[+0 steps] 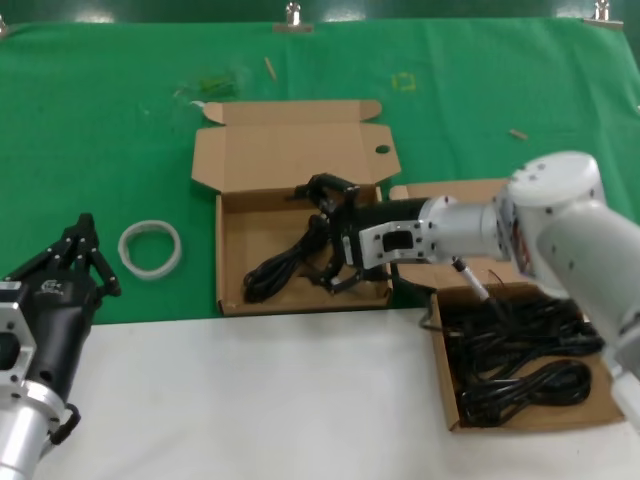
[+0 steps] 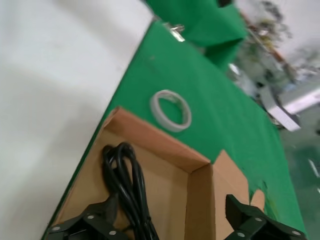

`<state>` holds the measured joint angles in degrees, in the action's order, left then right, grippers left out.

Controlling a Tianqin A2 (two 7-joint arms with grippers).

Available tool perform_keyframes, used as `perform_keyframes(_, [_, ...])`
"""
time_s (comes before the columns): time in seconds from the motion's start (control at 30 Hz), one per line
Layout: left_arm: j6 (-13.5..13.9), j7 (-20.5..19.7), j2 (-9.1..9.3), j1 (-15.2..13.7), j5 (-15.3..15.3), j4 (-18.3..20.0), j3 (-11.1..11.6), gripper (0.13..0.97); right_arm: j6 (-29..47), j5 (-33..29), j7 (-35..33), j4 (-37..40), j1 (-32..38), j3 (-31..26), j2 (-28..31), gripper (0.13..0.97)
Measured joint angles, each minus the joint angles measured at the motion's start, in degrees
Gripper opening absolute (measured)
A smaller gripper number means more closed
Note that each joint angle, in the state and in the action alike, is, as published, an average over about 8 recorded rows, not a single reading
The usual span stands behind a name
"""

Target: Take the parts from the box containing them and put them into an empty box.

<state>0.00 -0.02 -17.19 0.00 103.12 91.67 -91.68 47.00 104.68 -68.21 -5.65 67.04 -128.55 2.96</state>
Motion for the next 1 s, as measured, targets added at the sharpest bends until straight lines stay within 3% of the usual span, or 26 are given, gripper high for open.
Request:
perform_keyframes(0.37, [0.00, 0.00, 0.00, 0.00, 0.00, 0.00, 0.00, 0.140, -7.42, 2.96, 14.98, -19.17, -14.85, 11.14, 5.18, 0.849])
perform_keyframes(1.0, [0.00, 0.00, 0.00, 0.00, 0.00, 0.00, 0.00, 0.188, -9.16, 2.97, 17.49, -22.31, -17.24, 12.42, 5.67, 0.959])
